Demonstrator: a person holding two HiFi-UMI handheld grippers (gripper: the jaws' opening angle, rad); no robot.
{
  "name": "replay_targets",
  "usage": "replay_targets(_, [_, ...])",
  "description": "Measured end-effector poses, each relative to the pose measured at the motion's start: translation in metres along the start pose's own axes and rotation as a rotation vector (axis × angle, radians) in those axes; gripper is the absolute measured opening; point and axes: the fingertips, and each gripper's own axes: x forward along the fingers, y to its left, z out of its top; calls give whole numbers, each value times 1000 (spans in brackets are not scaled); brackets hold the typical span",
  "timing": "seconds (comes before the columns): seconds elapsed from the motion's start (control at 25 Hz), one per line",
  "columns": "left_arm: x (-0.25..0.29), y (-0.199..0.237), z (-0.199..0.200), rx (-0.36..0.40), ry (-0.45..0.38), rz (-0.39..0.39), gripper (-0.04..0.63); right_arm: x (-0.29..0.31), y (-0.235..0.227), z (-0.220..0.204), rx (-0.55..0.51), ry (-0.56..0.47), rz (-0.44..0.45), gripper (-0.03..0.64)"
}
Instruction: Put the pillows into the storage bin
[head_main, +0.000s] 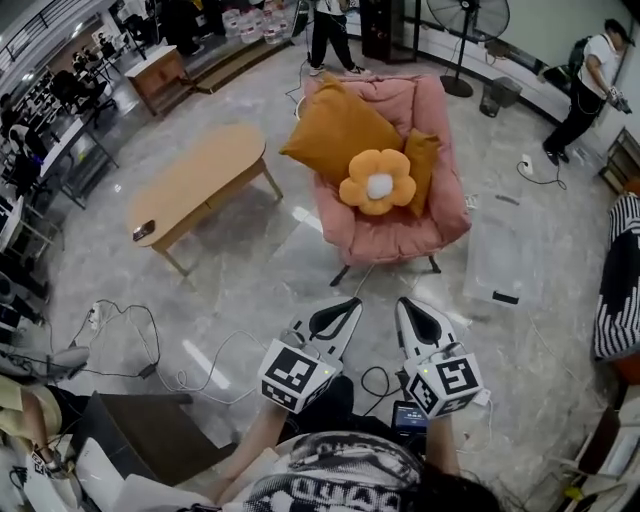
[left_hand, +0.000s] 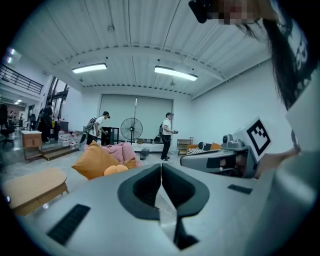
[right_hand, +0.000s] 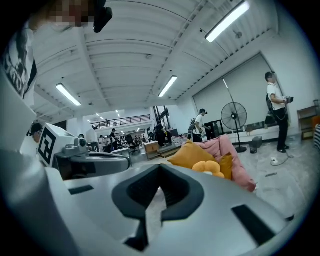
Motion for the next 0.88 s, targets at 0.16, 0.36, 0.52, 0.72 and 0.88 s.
replay_targets(0.16, [25, 54, 10, -14, -10, -22, 14, 52, -6, 10, 7, 19, -19, -2])
replay_targets(0.36, [45, 100, 13, -16, -12, -66, 14, 100, -16, 16, 16, 36, -62, -2])
replay_targets(0.52, [54, 127, 16, -13, -18, -102, 14, 130, -19, 22, 15, 34, -90, -1])
replay_targets(0.72, [58, 156, 14, -21, -22, -106, 14, 154, -19, 22, 28, 37, -110, -1])
replay_targets(0.88, [62, 167, 9, -42, -21, -109, 14, 161, -27, 20, 37, 48, -131, -2])
